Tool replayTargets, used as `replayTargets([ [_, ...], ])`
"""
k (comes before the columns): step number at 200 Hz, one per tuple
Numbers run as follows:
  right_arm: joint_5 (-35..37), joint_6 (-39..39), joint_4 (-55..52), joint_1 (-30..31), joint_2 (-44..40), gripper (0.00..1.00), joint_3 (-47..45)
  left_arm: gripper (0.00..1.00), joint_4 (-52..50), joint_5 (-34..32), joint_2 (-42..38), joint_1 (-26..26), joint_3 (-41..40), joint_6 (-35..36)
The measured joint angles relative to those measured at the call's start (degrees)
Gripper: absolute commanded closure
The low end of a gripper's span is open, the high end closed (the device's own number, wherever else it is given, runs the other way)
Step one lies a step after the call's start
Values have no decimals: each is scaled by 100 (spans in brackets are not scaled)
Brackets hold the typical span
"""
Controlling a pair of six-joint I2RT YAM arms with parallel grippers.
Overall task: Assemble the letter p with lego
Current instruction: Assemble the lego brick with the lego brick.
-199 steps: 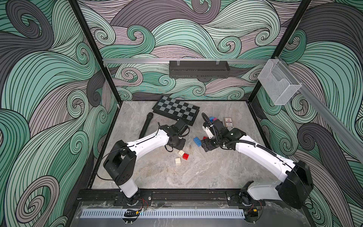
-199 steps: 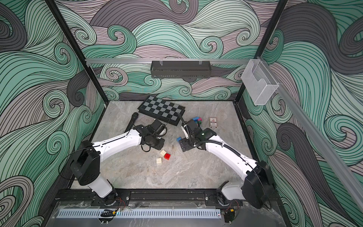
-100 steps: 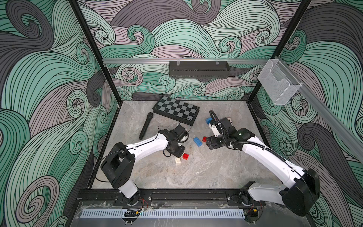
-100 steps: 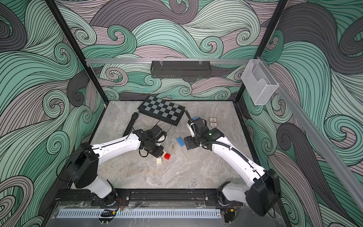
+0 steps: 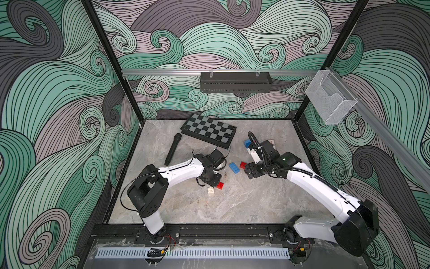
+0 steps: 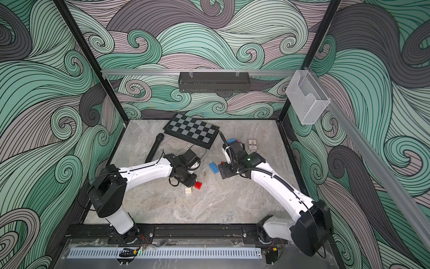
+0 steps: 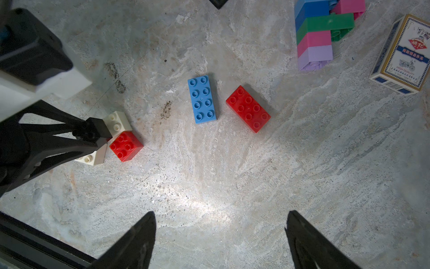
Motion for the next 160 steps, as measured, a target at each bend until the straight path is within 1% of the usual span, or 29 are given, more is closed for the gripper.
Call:
replayTargets([
  [45, 0, 0, -4, 0, 0, 13, -39, 70, 55, -127, 116, 0, 140, 28],
  [160, 0, -2, -4, -7, 0, 13, -52, 71, 90, -162, 310, 0, 238, 136],
])
